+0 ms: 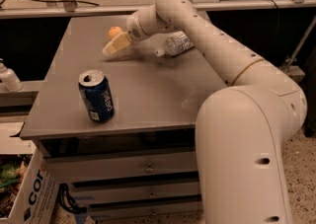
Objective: Move orange near pepsi can
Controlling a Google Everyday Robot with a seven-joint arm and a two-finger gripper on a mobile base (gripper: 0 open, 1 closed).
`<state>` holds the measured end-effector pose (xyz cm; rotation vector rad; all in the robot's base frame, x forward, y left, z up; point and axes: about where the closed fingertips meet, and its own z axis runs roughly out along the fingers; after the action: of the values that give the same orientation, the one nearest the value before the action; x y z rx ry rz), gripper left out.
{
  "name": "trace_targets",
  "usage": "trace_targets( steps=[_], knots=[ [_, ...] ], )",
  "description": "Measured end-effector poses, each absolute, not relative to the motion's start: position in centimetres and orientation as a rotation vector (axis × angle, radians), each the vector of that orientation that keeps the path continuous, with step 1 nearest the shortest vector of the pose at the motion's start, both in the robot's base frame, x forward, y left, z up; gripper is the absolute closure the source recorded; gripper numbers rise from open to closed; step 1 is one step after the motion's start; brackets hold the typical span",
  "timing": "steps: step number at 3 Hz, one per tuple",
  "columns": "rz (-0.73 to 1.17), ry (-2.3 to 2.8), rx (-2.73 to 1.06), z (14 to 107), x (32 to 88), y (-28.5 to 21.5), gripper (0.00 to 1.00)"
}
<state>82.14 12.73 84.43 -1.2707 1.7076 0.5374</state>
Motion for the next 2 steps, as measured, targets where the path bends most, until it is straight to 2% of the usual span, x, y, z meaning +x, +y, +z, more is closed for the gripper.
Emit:
trace_targets(
  steps=[1, 2],
  knots=[
    [0.559, 1.703, -1.269, 83.83, 82.39, 13.66, 0.18],
    [0.569, 1.704, -1.263, 83.52, 82.49, 13.91, 0.42]
  ],
)
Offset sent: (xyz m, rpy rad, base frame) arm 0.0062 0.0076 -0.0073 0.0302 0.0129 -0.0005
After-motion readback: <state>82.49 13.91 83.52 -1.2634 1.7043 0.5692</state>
